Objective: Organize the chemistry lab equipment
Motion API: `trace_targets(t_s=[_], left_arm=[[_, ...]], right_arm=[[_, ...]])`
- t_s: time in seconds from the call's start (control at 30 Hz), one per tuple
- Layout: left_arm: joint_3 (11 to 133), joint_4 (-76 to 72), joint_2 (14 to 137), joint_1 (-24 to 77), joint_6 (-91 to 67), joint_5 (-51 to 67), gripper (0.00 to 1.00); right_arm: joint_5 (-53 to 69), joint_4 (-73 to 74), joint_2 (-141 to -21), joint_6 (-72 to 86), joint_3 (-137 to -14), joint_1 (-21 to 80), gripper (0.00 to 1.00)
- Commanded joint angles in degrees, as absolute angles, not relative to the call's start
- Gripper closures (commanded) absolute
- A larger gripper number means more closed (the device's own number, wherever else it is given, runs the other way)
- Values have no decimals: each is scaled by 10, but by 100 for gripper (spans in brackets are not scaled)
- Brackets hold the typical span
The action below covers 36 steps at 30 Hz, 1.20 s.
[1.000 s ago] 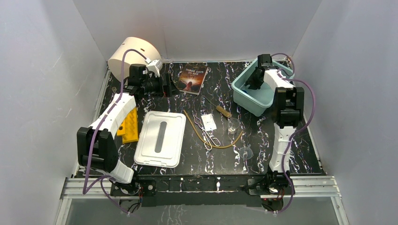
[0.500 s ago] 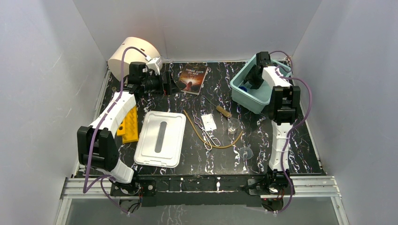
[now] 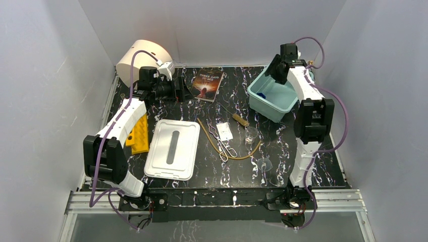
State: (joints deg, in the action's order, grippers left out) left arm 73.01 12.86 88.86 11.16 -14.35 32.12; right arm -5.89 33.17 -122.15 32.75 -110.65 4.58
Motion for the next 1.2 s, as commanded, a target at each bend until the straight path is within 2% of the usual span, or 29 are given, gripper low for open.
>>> trace_targets(t_s=[0.0, 0.23, 0.33, 0.6, 0.73, 0.97, 1.17], left_arm=[[736, 124, 873, 112, -152, 320, 2], [741, 120, 869, 112, -172, 305, 2], [744, 113, 871, 113, -185, 302, 2], [759, 106, 895, 122, -202, 289, 2], [764, 95, 914, 130, -212, 290, 2], [789, 84, 949, 140, -232, 301, 2], [789, 75, 960, 146, -242, 308, 3]], right_arm=[[-75, 314, -1150, 311, -1076, 59, 35], [-108, 313, -1036, 255, -997, 103, 33], [-112, 304, -973, 218, -945, 133, 29], [-114, 351, -844, 147, -828, 213, 25], [-121, 374, -789, 119, -748, 260, 18], [-107, 387, -737, 147, -645, 279, 18], [-85, 341, -760, 169, -591, 280, 20]])
